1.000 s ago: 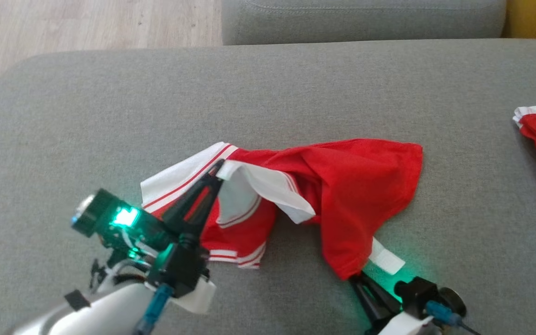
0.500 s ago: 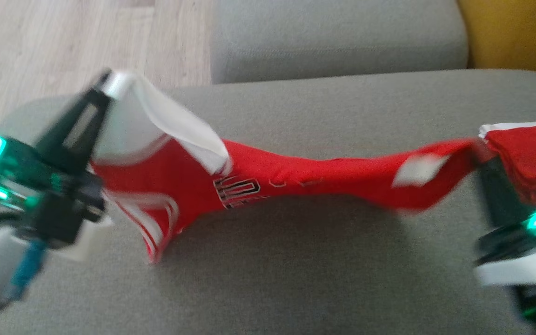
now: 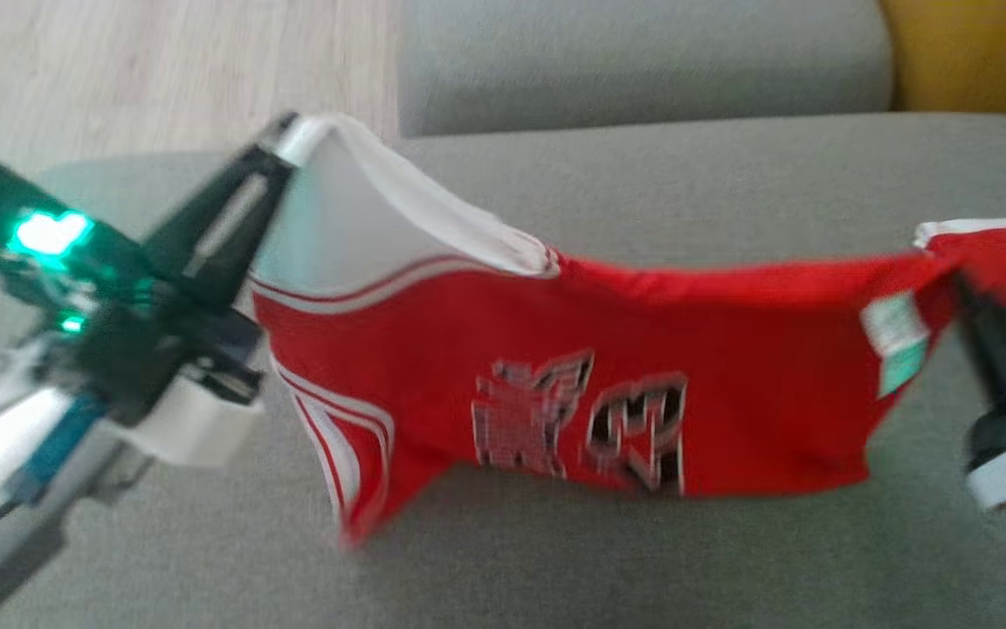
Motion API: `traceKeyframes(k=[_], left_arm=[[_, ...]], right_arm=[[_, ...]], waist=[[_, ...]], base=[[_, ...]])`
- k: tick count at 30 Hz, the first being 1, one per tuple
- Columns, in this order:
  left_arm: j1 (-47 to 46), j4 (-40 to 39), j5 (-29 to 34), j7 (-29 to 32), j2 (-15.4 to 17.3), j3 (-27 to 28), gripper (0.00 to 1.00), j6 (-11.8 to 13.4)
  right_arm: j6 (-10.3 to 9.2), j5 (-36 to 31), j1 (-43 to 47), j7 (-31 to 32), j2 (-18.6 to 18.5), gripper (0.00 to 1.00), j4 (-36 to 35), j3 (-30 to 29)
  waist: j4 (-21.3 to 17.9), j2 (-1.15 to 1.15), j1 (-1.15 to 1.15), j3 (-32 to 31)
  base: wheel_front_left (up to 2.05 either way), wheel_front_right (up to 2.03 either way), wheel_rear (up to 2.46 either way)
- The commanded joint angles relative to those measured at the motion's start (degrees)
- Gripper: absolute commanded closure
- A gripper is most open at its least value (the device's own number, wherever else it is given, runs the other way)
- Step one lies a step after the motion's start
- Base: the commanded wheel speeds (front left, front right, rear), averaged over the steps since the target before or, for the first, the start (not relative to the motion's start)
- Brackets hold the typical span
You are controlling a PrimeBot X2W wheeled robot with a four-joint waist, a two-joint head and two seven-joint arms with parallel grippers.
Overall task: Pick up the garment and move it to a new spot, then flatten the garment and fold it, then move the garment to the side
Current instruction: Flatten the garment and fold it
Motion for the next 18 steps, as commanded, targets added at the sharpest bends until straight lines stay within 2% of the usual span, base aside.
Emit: traceKeyframes(k=[1,4,7,9,11,15,18], left_arm=[[-1.9,0.6,-0.6,0.0,0.8,2.7,1.00,-0.4],[-2.0,4.2,-1.0,-1.0,-2.2,1.4,1.00,-1.9],[-3.0,7.5,-1.0,-2.3,-4.3,1.5,1.00,-3.0],[-5.8,10.6,-0.9,-3.2,-5.5,2.6,1.00,-4.6],[-7.4,11.7,-0.8,-3.5,-6.0,3.2,1.00,-5.3],[-16.9,19.2,-0.2,-3.5,-8.4,4.8,1.00,-10.7],[-27.2,27.8,1.6,-2.7,-11.3,5.1,1.00,-15.8]], right_arm=[[-0.05,0.6,-2.6,0.6,-0.8,1.00,0.3,1.8],[-0.05,1.3,-6.3,-1.4,0.9,1.00,7.0,4.5],[-0.05,2.7,-11.0,-4.5,1.2,1.00,10.4,7.3],[-0.05,4.8,-17.2,-6.1,-0.6,1.00,11.3,9.4],[-0.05,5.2,-19.7,-6.0,-1.7,1.00,11.5,10.1],[-0.05,5.6,-33.0,-2.9,-5.7,1.00,13.7,14.0],[-0.05,6.4,-45.2,0.1,-6.5,1.00,18.2,17.2]], waist=[[1.1,0.00,0.00,2.0],[2.1,0.00,0.00,4.2],[2.6,0.00,0.00,5.6],[2.6,0.00,0.00,6.3],[2.6,0.00,0.00,6.5],[1.8,0.00,0.00,8.7],[1.0,0.00,0.00,12.3]], base=[[0.00,0.00,0.00],[0.00,0.00,0.00],[0.00,0.00,0.00],[0.00,0.00,0.00],[0.00,0.00,0.00],[0.00,0.00,0.00],[0.00,0.00,0.00]])
